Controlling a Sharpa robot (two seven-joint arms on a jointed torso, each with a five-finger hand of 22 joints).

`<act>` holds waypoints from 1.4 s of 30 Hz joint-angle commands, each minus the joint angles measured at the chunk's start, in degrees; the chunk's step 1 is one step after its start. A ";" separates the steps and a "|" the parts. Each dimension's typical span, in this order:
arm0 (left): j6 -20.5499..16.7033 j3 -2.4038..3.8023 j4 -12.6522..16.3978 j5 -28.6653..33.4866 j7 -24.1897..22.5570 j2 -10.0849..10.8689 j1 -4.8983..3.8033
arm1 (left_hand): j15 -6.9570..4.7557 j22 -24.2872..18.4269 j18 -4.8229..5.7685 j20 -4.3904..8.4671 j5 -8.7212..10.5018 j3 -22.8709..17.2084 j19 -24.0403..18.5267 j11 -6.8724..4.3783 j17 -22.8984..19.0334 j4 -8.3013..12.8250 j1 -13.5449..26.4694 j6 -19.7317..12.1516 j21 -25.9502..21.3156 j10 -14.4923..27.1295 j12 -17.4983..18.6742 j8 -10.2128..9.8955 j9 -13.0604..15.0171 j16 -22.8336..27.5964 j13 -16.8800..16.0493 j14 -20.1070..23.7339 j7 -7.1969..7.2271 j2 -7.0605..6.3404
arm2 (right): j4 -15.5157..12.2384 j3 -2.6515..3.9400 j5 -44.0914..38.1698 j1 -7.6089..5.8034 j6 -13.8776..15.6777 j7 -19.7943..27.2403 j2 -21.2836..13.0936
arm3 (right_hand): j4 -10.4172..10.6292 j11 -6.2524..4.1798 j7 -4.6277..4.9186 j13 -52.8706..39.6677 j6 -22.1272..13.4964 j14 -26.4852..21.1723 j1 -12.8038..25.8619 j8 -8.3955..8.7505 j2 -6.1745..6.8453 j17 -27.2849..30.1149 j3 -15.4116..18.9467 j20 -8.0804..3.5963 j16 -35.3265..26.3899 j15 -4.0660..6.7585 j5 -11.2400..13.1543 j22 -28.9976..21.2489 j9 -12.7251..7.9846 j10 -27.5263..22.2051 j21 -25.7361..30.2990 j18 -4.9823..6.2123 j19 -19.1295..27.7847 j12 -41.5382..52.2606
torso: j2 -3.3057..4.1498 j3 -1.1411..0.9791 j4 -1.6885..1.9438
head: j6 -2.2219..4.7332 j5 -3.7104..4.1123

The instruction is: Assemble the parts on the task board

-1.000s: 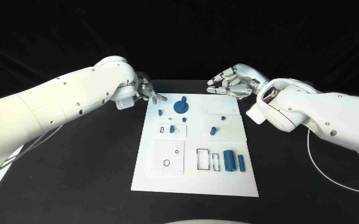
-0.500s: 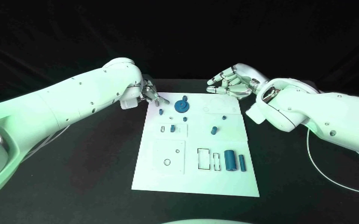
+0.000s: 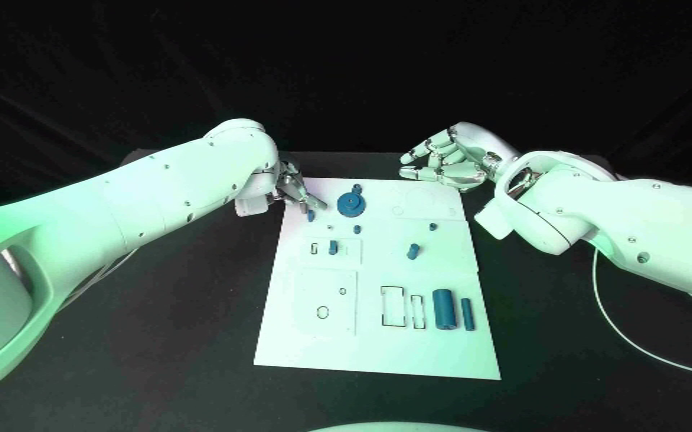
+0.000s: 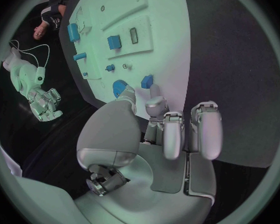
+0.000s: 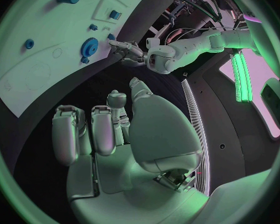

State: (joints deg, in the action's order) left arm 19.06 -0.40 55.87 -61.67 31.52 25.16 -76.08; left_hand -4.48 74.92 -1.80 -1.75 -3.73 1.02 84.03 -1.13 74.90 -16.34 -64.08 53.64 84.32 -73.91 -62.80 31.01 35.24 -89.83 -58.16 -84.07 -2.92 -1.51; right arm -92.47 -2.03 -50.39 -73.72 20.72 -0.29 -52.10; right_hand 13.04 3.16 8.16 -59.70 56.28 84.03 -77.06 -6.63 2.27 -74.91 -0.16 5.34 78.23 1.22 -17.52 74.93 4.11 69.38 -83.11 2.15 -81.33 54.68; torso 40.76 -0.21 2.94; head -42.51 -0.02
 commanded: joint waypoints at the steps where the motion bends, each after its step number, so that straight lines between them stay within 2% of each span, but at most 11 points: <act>1: 1.74 0.01 -0.02 -0.21 -0.59 -0.30 0.04 | -0.02 8.48 0.13 -0.05 0.05 0.32 3.20 0.03 15.10 -0.05 -0.37 0.58 0.34 -0.39 -0.32 0.22 -0.06 -0.17 -0.04 -5.93 0.00 0.40 | -0.04 0.01 -0.70 0.03 -0.60 0.49 0.08 | 0.12 0.02 -0.08 0.05 0.31 2.89 -0.10 -0.31 -0.47 -0.57 0.32 -0.12 -0.20 -0.13 -0.46 1.47 -0.02 -0.32 0.25 1.12 0.39 0.18 | 0.01 -0.02 0.05 | -0.13 -0.08; 14: 3.11 0.00 -0.07 -0.21 -0.41 -0.36 0.08 | -0.14 8.60 0.15 0.08 -0.10 0.74 3.23 -0.08 15.10 0.48 -2.49 0.87 0.39 -0.47 -0.35 0.30 -0.44 -0.17 0.00 -5.93 0.12 1.22 | -0.07 0.01 -0.77 0.03 -0.62 0.45 0.03 | 0.12 0.02 -0.08 0.05 0.31 2.89 -0.10 -0.31 -0.47 -0.57 0.32 -0.12 -0.20 -0.13 -0.46 1.47 -0.02 -0.32 0.25 1.12 0.39 0.18 | -0.02 -0.04 0.04 | -0.22 -0.02; 19: 2.52 0.00 -0.17 -0.06 -0.40 -0.51 0.09 | -0.18 8.57 0.13 0.13 -0.20 0.59 3.20 -0.12 15.10 0.80 -3.85 0.95 0.33 -0.41 -0.23 0.37 -0.64 -0.17 0.18 -5.93 0.15 2.16 | -0.07 0.01 -0.77 0.03 -0.62 0.43 0.01 | 0.12 0.02 -0.08 0.05 0.31 2.89 -0.10 -0.31 -0.47 -0.57 0.32 -0.12 -0.20 -0.13 -0.46 1.47 -0.02 -0.32 0.25 1.12 0.39 0.18 | -0.04 -0.02 0.07 | -0.25 -0.02; 22: 2.27 0.00 -0.17 0.15 -0.37 -0.56 0.09 | -0.24 8.56 0.12 0.19 -0.30 -0.34 3.18 -0.20 15.10 1.66 -5.96 0.91 0.29 -0.38 -0.15 0.42 -0.81 -0.17 0.29 -5.93 0.22 3.52 | -0.07 0.01 -0.79 0.03 -0.63 0.42 0.01 | 0.12 0.02 -0.08 0.05 0.31 2.89 -0.10 -0.31 -0.47 -0.57 0.32 -0.12 -0.20 -0.13 -0.46 1.47 -0.02 -0.32 0.25 1.12 0.39 0.18 | -0.01 -0.03 -0.01 | -0.25 -0.06; 26: 2.23 0.00 -0.16 0.27 -0.38 -0.56 0.09 | -0.38 8.57 0.12 0.29 -0.41 -1.79 3.18 -0.38 15.10 3.31 -8.82 0.73 0.26 -0.34 -0.08 0.42 -1.01 -0.17 0.36 -5.93 0.43 4.57 | -0.06 0.01 -0.80 0.03 -0.64 0.40 0.00 | 0.12 0.02 -0.08 0.05 0.31 2.89 -0.10 -0.31 -0.47 -0.57 0.32 -0.12 -0.20 -0.13 -0.46 1.47 -0.02 -0.32 0.25 1.12 0.39 0.18 | -0.01 -0.02 -0.01 | -0.28 0.01; 33: 2.27 0.00 -0.12 0.38 -0.55 -0.55 0.09 | -0.87 8.45 0.06 0.75 -1.06 -8.18 3.10 -0.85 15.10 8.37 -16.40 -0.36 0.07 0.21 0.69 -0.28 -1.77 -0.17 0.87 -5.93 0.85 6.09 | -0.07 0.01 -0.81 0.03 -0.63 0.41 0.00 | 0.12 0.01 -0.08 0.02 0.33 2.89 -0.13 -0.32 -0.49 -0.57 0.33 -0.12 -0.20 -0.13 -0.49 1.48 -0.02 -0.31 0.25 1.12 0.39 0.21 | -0.02 -0.02 0.06 | -0.35 0.05; 35: 2.35 -0.01 -0.10 0.40 -0.59 -0.55 0.09 | -0.82 8.40 0.06 0.81 -1.92 -11.01 3.07 -0.72 15.10 9.85 -18.08 -0.83 0.00 0.42 1.14 -0.53 -2.00 -0.17 1.18 -5.93 0.60 5.78 | -0.08 0.01 -0.81 0.03 -0.64 0.41 0.00 | 0.13 0.00 -0.09 -0.04 0.37 2.90 -0.20 -0.35 -0.55 -0.57 0.34 -0.13 -0.21 -0.12 -0.58 1.49 -0.01 -0.26 0.25 1.12 0.38 0.30 | -0.02 -0.03 0.02 | -0.43 0.03; 37: 2.40 -0.01 -0.08 0.41 -0.62 -0.55 0.09 | -0.64 8.34 0.05 0.71 -2.35 -13.20 3.04 -0.49 15.10 10.42 -18.18 -0.99 -0.08 0.43 1.41 -0.55 -2.11 -0.17 1.41 -5.93 0.34 5.06 | -0.10 0.01 -0.81 0.03 -0.63 0.41 -0.01 | 0.13 0.00 -0.09 -0.04 0.37 2.90 -0.20 -0.35 -0.55 -0.57 0.34 -0.13 -0.21 -0.12 -0.58 1.49 -0.01 -0.26 0.25 1.12 0.38 0.30 | -0.01 -0.03 0.02 | -0.42 0.03; 39: 2.40 -0.01 -0.04 0.42 -0.69 -0.52 0.09 | -0.47 8.34 0.05 0.28 -2.36 -18.58 3.03 -0.03 15.10 10.83 -16.49 -1.03 -0.16 0.20 1.80 -0.23 -2.20 -0.17 1.84 -5.93 0.12 2.94 | -0.10 0.01 -0.81 0.03 -0.63 0.41 -0.02 | 0.13 0.00 -0.09 -0.04 0.37 2.90 -0.20 -0.35 -0.55 -0.57 0.34 -0.13 -0.21 -0.12 -0.58 1.49 -0.01 -0.26 0.25 1.12 0.38 0.30 | -0.02 -0.03 0.01 | -0.43 0.03; 42: 2.16 -0.01 0.07 0.74 -0.80 -0.39 0.09 | -0.30 8.31 0.02 0.21 -2.53 -23.94 3.01 -0.27 15.10 11.54 -14.68 -1.19 -0.26 0.08 1.99 0.31 -2.07 -0.17 2.12 -5.93 -0.16 0.93 | -0.09 0.01 -0.81 0.03 -0.65 0.42 -0.01 | 0.13 0.00 -0.09 -0.04 0.37 2.90 -0.20 -0.35 -0.55 -0.57 0.34 -0.13 -0.21 -0.12 -0.58 1.49 -0.01 -0.26 0.25 1.12 0.38 0.30 | -0.04 -0.03 -0.02 | -0.44 0.01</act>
State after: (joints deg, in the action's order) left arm 20.73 -0.38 55.80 -61.48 31.33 24.80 -76.05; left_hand -4.92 74.90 -1.81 -1.33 -5.94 -15.18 84.04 -1.44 74.93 -12.64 -78.77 52.47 84.30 -73.58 -61.02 31.29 33.01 -89.83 -56.05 -84.08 -2.83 0.04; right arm -92.51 -2.03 -50.63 -73.71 20.70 -0.27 -52.13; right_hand 13.04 3.18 8.16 -59.70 56.28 84.03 -77.06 -6.63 2.27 -74.92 -0.17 5.34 78.23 1.22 -17.76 74.90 4.11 69.40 -83.11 2.15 -81.33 54.68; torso 40.74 -0.24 2.95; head -42.94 0.03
